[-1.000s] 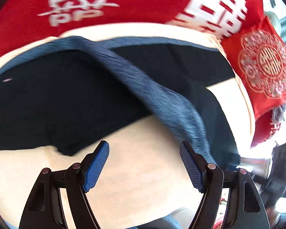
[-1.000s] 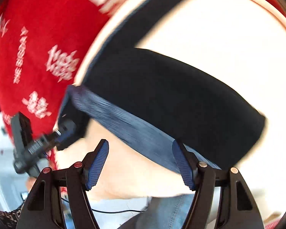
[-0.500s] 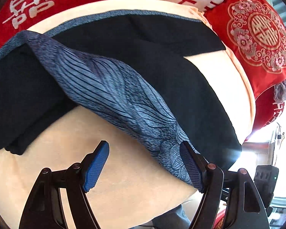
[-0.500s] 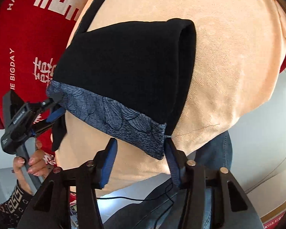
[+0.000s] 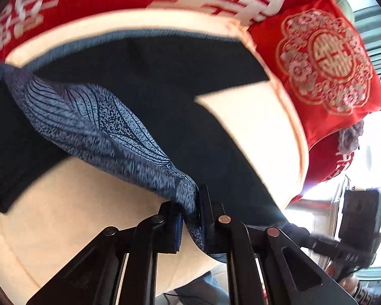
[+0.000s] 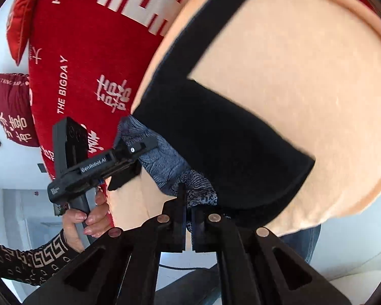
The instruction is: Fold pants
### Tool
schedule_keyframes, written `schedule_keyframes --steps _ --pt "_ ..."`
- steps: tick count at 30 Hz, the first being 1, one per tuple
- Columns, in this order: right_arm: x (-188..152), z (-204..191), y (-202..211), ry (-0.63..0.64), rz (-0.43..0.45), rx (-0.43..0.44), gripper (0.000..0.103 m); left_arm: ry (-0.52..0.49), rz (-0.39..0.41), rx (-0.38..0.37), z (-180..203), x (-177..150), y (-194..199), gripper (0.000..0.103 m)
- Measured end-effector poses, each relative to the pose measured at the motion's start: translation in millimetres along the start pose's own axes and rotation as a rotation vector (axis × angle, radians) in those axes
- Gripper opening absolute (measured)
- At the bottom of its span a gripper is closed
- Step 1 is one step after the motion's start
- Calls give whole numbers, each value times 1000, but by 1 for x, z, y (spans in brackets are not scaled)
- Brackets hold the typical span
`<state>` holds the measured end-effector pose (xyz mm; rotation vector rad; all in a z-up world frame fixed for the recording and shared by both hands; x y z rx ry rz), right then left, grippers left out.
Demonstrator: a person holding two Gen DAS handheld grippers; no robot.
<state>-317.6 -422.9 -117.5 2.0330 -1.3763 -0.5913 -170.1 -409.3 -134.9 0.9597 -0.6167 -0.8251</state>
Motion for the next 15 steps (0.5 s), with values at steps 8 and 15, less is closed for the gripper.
schedule_keyframes --steps 8,15 --pt "173 -42 33 211 41 -18 3 -22 139 25 26 110 24 13" --pt "307 -45 -27 311 -43 -134 3 -30 132 112 21 178 8 19"
Point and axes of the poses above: each gripper's, at about its wrist camera, not at the fingertips, and y roughly against the way its jaws point, z to its right, x to its top, the point moved 7 cm from there along -y, roughly the way its jaws point, and after that the axes turned 1 degree about -z, right-handed, at the moved point
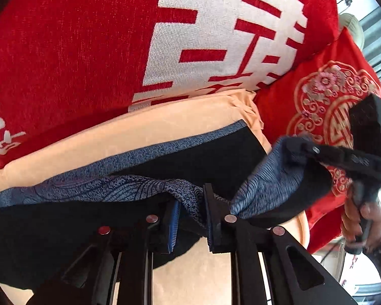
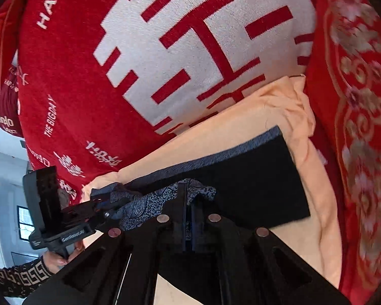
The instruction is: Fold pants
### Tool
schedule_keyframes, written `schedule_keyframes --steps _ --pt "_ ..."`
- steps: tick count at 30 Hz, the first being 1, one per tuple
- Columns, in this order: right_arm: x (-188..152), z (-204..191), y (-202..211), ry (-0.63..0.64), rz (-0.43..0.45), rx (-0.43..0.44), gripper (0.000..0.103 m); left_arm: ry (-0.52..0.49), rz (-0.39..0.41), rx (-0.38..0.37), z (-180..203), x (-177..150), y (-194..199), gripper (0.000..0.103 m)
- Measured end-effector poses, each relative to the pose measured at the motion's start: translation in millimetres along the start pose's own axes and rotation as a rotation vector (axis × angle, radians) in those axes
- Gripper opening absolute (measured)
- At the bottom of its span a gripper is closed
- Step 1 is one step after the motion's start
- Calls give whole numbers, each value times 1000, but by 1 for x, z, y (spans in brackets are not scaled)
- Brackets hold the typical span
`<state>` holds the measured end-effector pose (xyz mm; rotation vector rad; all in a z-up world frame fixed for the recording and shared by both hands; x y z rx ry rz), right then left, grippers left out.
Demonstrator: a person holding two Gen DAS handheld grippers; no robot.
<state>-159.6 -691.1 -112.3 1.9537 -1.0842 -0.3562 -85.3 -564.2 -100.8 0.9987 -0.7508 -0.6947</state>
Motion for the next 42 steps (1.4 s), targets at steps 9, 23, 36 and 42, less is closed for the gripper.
schedule_keyframes --steps 9,23,36,42 --pt "30 64 -61 -15 -116 -195 51 76 -32 288 -70 -28 -24 19" --pt "-67 76 -10 -143 -43 -292 58 161 -81 401 -110 -66 -56 19" --pt "-47 67 19 -110 61 -338 32 98 -86 424 -81 -47 -55 20" --pt "22 51 5 17 97 -303 65 114 -70 455 -77 -48 -71 20"
Point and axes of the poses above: each gripper's, at about its wrist camera, not at the fingertips, and y roughly against the way its jaws point, z to its right, x to its top, the point moved 7 cm from there along -y, roughly the way its jaws point, and after that the axes turned 1 degree about -z, right-handed, at the moved point
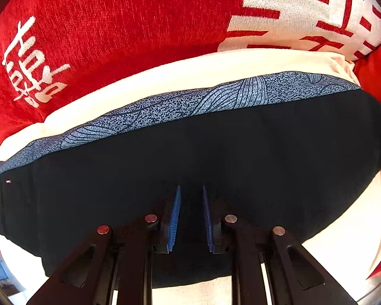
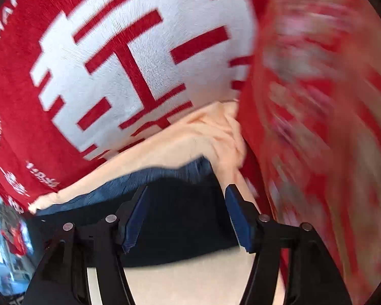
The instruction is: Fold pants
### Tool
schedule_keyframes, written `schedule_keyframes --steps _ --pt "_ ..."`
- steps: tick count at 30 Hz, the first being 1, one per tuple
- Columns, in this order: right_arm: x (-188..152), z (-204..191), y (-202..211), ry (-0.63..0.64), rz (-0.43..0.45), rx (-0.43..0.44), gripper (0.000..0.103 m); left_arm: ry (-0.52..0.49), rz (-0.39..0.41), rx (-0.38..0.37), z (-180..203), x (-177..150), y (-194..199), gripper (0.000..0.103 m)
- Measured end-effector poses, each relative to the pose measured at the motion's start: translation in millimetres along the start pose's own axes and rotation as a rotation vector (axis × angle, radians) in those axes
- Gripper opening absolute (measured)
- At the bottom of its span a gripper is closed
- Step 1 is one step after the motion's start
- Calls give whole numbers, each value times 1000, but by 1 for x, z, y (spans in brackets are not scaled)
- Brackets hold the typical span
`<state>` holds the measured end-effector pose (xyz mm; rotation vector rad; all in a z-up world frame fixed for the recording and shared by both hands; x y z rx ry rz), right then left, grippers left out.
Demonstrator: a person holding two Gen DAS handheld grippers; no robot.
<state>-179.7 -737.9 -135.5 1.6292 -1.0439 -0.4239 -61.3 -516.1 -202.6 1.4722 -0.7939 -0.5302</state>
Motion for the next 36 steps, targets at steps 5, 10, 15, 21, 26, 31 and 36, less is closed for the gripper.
schedule_keyframes --steps 5,10,15,21,26,31,36 --pt "10 -1 -69 -25 -169 18 36 -1 35 141 -5 -9 1 68" --pt "26 2 -78 14 -139 -51 6 62 5 72 -12 -9 1 69" --pt "44 13 -53 -38 -47 -111 20 38 2 64 -6 -4 13 69" --pt "-32 -10 6 -57 -29 30 60 45 37 30 -12 8 42 69" --pt "-106 16 -22 -274 -110 78 60 55 5 21 -10 0 27 69" --pt "-94 29 -52 -437 -73 161 39 69 8 -11 -13 -13 6 69" --pt "-86 14 -19 -307 -39 149 14 43 -15 -27 -7 -20 18 69"
Point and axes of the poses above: each gripper's, at about its wrist camera, not at the fingertips, and y roughly against the way its jaws point, z to its right, x to its top, the point moved 7 cm from there along -y, roughly the way its jaws point, and after that the axes turned 1 degree about -z, right-handed, at the moved point
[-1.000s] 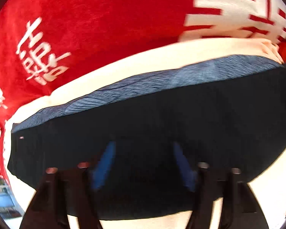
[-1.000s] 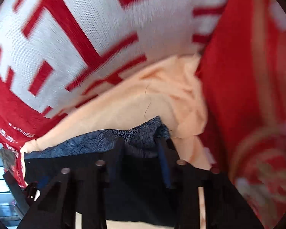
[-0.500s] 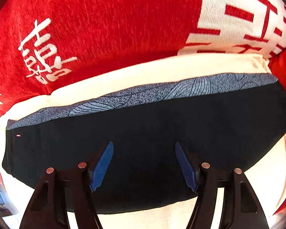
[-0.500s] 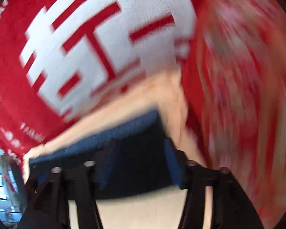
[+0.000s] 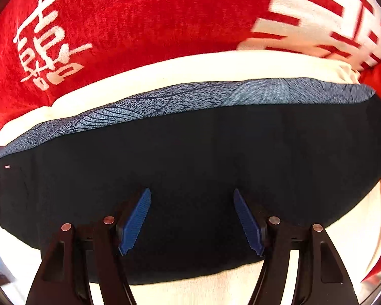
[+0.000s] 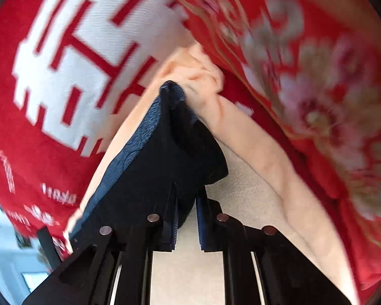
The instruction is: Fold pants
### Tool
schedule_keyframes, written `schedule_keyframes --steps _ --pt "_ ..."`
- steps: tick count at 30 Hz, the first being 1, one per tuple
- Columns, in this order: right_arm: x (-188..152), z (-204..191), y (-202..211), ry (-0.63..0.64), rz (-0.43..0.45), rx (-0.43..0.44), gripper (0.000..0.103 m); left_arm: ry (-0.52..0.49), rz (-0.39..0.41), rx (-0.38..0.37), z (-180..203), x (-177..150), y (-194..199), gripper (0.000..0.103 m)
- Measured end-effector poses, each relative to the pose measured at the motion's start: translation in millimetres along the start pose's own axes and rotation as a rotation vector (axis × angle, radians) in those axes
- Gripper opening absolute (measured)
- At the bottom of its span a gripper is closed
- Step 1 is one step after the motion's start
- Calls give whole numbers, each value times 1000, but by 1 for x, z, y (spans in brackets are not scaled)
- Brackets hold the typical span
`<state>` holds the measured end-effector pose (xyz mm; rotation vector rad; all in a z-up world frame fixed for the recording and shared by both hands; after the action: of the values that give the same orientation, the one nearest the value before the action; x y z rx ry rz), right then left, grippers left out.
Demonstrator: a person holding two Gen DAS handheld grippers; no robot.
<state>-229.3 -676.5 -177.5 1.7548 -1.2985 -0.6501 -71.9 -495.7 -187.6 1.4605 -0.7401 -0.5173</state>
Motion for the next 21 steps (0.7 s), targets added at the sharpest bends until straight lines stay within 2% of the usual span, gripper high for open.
schedule_keyframes --steps 2,4,7,11,16,21 --pt "-2 6 -9 39 -37 -57 19 -23 1 10 2 -7 -2 69" --pt "-1 28 -15 24 -73 -175 38 -10 11 2 0 -9 -2 73" --pt "-8 19 1 23 -46 -174 41 18 -9 -24 -4 -9 -2 75" --pt "-35 -4 13 29 -79 -108 53 21 -28 -14 -14 -16 4 75" --pt "-77 -39 -4 85 -169 -29 53 59 -28 -32 -33 -32 31 75" --pt "-129 -96 -31 161 -252 51 53 108 -19 -31 -94 -57 49 75"
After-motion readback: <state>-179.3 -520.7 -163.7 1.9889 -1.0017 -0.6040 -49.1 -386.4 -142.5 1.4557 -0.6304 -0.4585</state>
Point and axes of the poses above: each gripper's, at about its wrist camera, not at the fingertips, and y roughly against the way its jaws point, z to its right, x to its top, the point moved 7 cm from there along -y, roughly the way its jaws point, and after that the axes turned 1 degree about -z, right-handed, at the moved point
